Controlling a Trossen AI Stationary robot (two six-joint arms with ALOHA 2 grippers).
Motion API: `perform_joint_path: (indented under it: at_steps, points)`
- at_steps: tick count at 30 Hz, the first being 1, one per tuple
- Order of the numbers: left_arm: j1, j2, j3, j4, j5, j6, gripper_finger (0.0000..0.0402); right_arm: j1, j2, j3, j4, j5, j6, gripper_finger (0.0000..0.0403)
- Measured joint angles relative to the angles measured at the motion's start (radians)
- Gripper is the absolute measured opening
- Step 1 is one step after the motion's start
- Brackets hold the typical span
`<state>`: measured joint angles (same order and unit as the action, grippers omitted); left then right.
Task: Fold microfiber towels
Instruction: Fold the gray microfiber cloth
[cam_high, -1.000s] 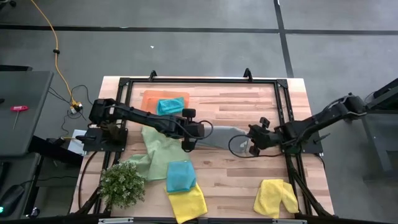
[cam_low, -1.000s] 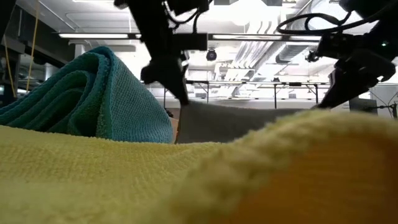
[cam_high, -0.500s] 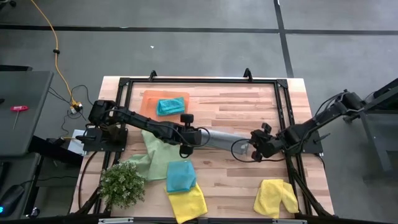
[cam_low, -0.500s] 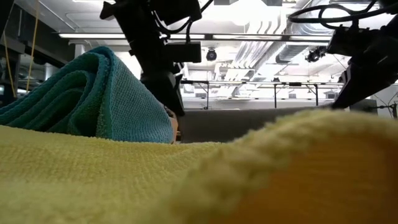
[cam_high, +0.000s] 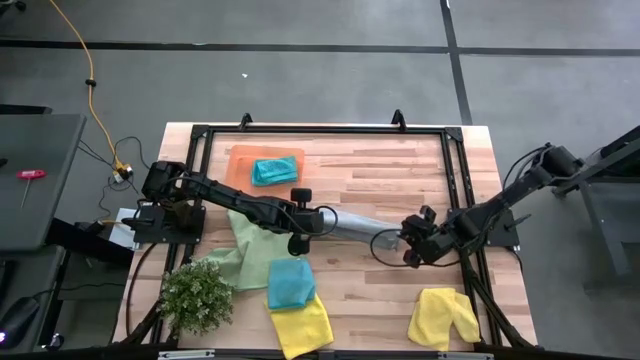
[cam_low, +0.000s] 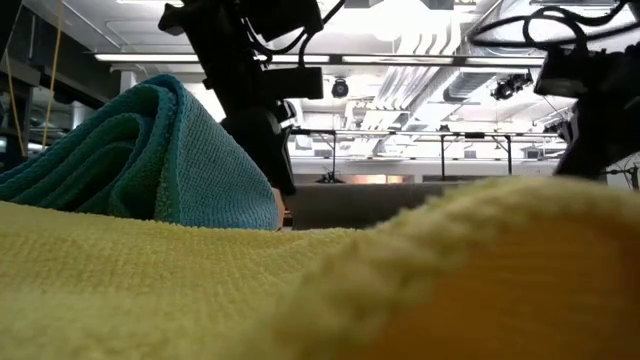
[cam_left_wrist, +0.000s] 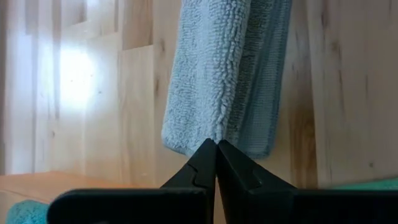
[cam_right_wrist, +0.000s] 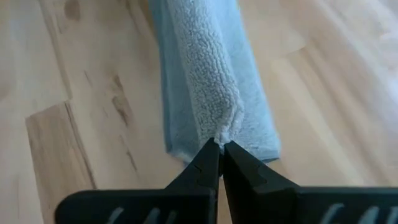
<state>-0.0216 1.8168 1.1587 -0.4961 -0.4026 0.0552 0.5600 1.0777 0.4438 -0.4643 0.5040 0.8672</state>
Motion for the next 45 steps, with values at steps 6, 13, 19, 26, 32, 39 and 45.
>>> perform_joint_path:
  at_steps: [6, 13, 19, 26, 32, 39, 45]
  points:
    - [0.001, 0.000, 0.000, -0.001, 0.012, 0.000, 0.0000, 0.028, 0.116, 0.000, 0.104, -0.009, 0.000, 0.0000]
    - [0.002, 0.000, 0.000, 0.003, 0.119, -0.002, 0.0005, 0.036, 0.195, 0.000, 0.120, -0.045, 0.052, 0.0000]
    - [0.002, 0.001, 0.000, -0.001, 0.152, 0.000, 0.0043, 0.036, 0.220, 0.000, 0.148, -0.045, 0.007, 0.0000]
    - [0.000, 0.001, 0.020, -0.109, 0.182, 0.056, 0.0121, 0.036, 0.201, 0.012, 0.111, -0.050, 0.004, 0.0047]
    - [0.026, -0.027, 0.064, -0.237, 0.108, 0.038, 0.0171, 0.036, 0.179, 0.148, -0.210, 0.039, 0.033, 0.0138]
    - [0.093, -0.124, -0.070, 0.024, 0.179, -0.009, 0.0188, 0.088, 0.142, 0.194, -0.418, 0.068, 0.260, 0.0202]
    - [0.109, -0.155, -0.208, 0.212, 0.190, -0.036, 0.0185, 0.132, 0.147, 0.117, -0.240, 0.011, 0.342, 0.0211]
